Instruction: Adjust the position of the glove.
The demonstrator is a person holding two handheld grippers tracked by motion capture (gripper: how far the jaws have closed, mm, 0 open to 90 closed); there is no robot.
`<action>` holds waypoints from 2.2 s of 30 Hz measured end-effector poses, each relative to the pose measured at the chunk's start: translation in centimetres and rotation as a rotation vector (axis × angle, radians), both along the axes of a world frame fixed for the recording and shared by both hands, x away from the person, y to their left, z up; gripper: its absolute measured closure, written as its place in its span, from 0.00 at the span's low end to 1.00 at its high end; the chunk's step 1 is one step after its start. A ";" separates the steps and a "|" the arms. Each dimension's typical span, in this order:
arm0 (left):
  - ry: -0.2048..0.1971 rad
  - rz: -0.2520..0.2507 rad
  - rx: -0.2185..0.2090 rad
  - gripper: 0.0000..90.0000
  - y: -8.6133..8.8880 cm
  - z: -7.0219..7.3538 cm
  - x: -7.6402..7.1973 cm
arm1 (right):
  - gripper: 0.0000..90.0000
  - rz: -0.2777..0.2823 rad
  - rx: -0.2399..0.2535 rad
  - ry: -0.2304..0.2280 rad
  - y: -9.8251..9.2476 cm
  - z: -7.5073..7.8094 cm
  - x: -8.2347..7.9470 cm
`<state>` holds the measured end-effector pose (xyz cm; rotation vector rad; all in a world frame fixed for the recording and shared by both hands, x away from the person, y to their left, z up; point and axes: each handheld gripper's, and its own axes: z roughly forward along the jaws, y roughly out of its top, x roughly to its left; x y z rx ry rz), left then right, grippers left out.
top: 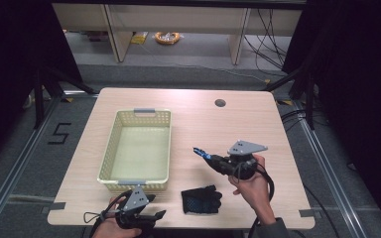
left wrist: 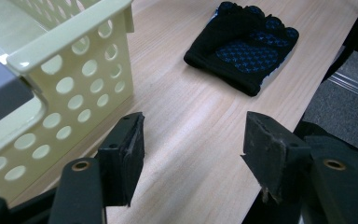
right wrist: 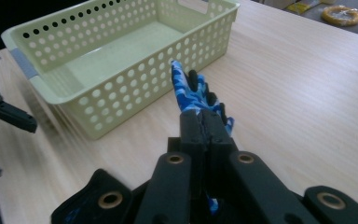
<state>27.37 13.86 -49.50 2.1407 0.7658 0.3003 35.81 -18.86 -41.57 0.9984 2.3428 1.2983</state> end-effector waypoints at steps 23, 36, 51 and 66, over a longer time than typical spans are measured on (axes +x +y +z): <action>0.027 -0.003 -0.015 0.40 -0.8 -0.2 -0.5 | 0.99 -0.058 0.018 0.044 -0.2 -2.8 -7.3; 0.048 -0.043 -0.019 0.37 -2.1 -0.5 -1.4 | 0.98 0.010 -0.036 0.167 4.0 -5.9 -7.5; 0.070 -0.055 -0.032 0.37 -4.2 -1.0 -2.1 | 0.80 0.049 -0.083 0.077 3.6 -4.4 -5.9; 0.028 -0.001 -0.045 0.25 -9.8 -0.7 -2.6 | 0.66 0.059 -0.163 0.151 3.2 -6.5 1.3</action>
